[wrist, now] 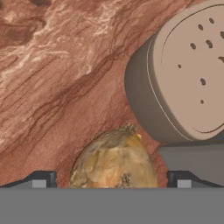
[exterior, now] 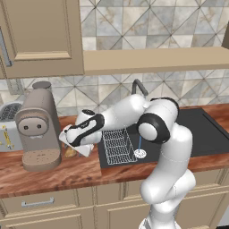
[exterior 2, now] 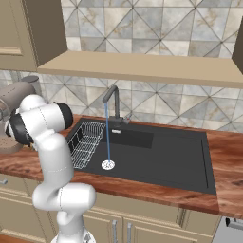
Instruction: Turn on the sink faucet. Then move the onion from the counter to the sink. Turn off the sink. Move the vegetable from the sink to the pot next to the stove. Finally move the pot to the front center burner.
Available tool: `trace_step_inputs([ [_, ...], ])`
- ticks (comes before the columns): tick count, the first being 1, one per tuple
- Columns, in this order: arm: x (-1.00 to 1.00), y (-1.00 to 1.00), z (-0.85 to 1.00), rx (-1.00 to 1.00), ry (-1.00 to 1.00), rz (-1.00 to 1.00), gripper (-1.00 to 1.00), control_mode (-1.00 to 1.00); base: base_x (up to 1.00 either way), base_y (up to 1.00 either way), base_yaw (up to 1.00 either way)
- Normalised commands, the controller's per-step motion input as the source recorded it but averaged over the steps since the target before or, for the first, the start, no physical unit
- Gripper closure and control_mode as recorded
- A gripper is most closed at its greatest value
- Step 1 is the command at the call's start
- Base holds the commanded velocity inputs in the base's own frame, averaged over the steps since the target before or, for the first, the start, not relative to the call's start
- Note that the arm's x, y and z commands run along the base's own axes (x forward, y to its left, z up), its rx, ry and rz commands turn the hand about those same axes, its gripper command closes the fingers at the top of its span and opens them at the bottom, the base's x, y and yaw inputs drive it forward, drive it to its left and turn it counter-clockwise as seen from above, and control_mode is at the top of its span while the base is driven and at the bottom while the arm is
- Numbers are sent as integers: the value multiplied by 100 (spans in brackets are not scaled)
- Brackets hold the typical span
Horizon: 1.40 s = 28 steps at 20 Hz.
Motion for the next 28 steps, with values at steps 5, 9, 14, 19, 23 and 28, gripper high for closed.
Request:
trace_step_inputs([
  [5,-17,13,-3,0,1,-13,-100,-100,0,0,0],
  [9,-13,13,-7,0,1,-13,-100,-100,0,0,0],
  [14,-2,10,-20,0,1,-9,100,-100,0,0,0],
  [19,4,0,-24,0,2,-1,100,-100,0,0,0],
  [23,1,-3,4,0,0,0,100,-100,0,0,0],
  [28,-21,-22,41,0,0,-4,100,-100,0,0,0],
])
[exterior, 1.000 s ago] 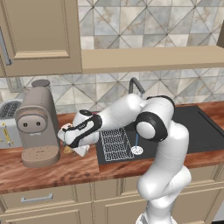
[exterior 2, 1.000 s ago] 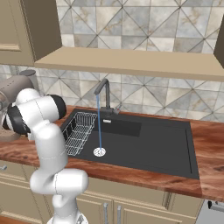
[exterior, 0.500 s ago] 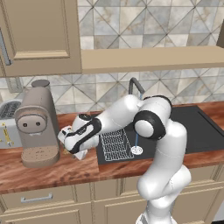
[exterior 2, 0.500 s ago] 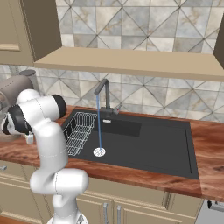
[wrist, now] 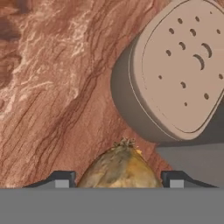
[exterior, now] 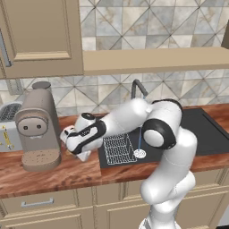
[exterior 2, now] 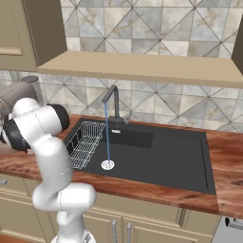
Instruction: Turn on the sink faucet. Then move the onion from the counter to the sink. Turn off the sink. Move the vegetable from the sink to the pot next to the stove. Finally move the pot to the front center burner.
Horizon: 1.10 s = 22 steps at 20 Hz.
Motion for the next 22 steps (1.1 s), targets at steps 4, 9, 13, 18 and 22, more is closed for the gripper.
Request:
trace_step_inputs([
  [4,-34,-44,48,0,0,-6,100,-100,0,0,0],
  [9,-41,-63,41,0,0,-9,100,-100,0,0,0],
  [13,-24,-65,20,-3,0,-12,100,-100,0,0,0],
  [18,-13,-70,14,-7,0,-13,100,-100,0,0,0],
  [22,-1,-71,20,-4,1,-12,100,-100,0,0,0],
])
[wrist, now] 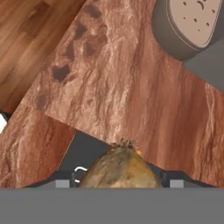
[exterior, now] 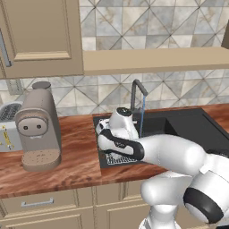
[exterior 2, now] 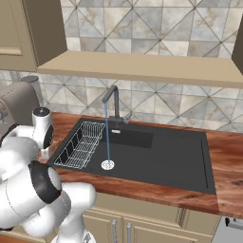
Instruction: Turn on the sink faucet. Then move the onion from the counter to the sink. Turn off the sink. Move the vegetable from the sink to the pot next to the stove. Finally move the pot to the front center burner.
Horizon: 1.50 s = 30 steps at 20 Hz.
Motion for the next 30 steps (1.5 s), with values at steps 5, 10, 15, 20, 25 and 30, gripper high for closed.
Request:
trace_step_inputs([
  [5,0,-72,28,-1,4,-9,100,-100,0,0,0],
  [10,0,-69,14,-1,4,-5,100,-100,0,0,0],
  [15,0,-70,0,-5,3,0,100,-100,0,0,0],
  [20,0,-63,6,-9,1,0,100,-100,0,0,0],
  [25,0,-58,8,-13,1,0,100,-100,0,0,0],
  [30,0,-65,0,-8,0,3,100,-100,0,0,0],
])
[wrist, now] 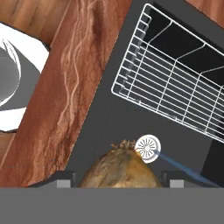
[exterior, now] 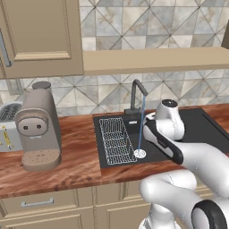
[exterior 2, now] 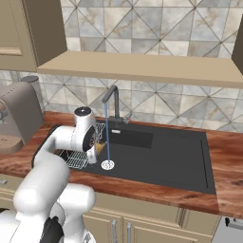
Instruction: Turn on the sink faucet. Then move the onion from the counter to the sink. Turn off the sink. Move the vegetable from the sink to the pot next to the stove. Finally move the pot to the front center burner.
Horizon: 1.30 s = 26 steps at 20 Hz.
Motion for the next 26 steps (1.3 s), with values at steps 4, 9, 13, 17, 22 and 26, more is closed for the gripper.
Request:
trace_step_inputs([
  [4,0,-58,0,-4,6,10,100,-100,0,0,0],
  [9,3,-47,0,-2,10,17,100,-100,0,0,0],
  [13,11,-37,0,-4,10,18,100,-100,0,0,0],
  [17,14,-25,0,-7,13,17,100,-100,0,0,0],
  [22,39,-2,-18,-3,14,15,100,-100,0,0,0],
  [26,35,0,-24,0,2,8,100,-100,0,0,0],
])
